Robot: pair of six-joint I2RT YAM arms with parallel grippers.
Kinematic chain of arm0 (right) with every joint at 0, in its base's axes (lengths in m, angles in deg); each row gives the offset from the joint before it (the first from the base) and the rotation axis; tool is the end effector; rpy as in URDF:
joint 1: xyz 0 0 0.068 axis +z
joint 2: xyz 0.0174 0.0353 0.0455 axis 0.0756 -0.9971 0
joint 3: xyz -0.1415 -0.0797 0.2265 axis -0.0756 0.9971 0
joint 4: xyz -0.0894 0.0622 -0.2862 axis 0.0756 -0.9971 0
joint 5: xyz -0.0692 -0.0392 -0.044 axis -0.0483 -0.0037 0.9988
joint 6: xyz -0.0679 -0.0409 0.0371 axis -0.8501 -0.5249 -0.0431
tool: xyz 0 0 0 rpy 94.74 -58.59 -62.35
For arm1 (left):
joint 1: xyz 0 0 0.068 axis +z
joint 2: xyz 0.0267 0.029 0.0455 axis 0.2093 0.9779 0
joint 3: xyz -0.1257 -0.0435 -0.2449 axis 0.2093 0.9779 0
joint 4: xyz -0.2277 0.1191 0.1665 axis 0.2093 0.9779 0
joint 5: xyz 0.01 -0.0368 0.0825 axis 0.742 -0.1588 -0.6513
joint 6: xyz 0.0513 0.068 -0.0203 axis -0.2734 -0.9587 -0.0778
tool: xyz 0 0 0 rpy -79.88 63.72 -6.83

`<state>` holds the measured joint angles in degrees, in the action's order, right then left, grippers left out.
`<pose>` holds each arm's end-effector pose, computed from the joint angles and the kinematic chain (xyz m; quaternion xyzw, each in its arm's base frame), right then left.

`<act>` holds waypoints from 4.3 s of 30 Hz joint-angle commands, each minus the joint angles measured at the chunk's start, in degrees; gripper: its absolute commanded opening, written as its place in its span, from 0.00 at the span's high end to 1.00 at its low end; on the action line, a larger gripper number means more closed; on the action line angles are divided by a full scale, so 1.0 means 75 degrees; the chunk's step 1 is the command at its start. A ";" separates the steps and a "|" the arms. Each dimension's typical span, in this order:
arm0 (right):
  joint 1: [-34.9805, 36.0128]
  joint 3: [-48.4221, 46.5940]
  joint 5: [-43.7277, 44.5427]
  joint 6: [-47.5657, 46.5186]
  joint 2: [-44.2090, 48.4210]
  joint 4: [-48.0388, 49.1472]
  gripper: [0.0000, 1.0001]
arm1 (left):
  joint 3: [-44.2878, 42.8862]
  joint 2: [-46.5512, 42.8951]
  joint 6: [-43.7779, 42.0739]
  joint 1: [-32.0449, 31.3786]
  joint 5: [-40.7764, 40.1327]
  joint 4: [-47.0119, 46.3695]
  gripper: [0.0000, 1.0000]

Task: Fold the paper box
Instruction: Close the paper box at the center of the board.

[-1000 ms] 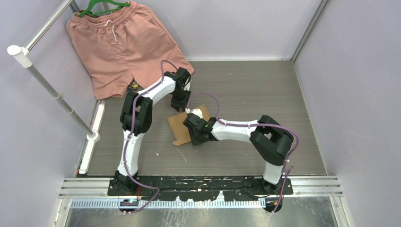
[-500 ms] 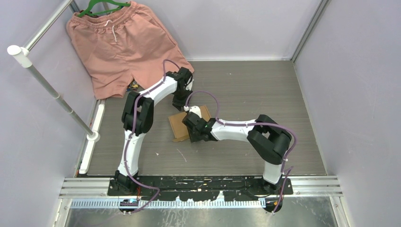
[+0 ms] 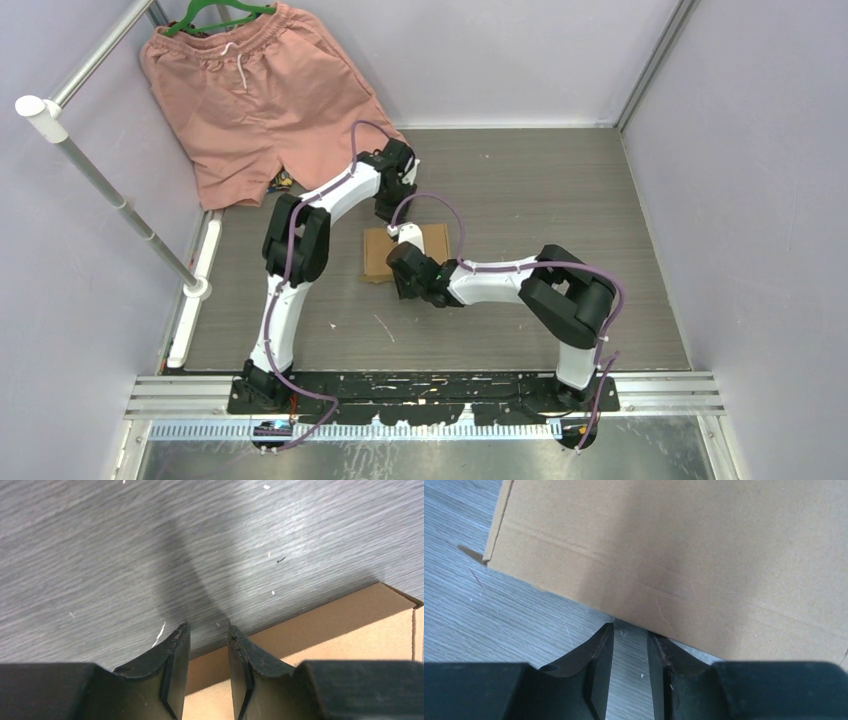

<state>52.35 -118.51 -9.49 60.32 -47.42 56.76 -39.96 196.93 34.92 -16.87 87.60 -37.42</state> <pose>0.2543 0.3437 0.0902 -0.1796 0.9105 0.1227 0.3517 0.4742 -0.2677 0.1157 0.1534 0.9726 -0.0877 0.1509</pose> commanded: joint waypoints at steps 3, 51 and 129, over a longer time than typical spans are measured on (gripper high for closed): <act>-0.0192 0.0380 0.1142 -0.0146 -0.0620 0.1387 0.62 | 0.0308 0.0743 -0.0028 -0.0521 0.0941 0.0916 0.65; -0.0119 0.0933 0.3925 0.0952 -0.0540 0.1330 0.56 | 0.1481 0.0312 0.0007 -0.0919 0.1468 0.0414 0.66; 0.1109 0.2745 0.4223 0.2614 0.2176 -0.0993 0.50 | 0.4500 -0.1067 0.0910 -0.1990 0.1258 -0.1312 0.65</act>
<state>62.38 -99.43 18.44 79.77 -34.48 54.90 -12.20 185.24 41.11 -28.08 89.75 -73.09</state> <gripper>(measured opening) 0.484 0.341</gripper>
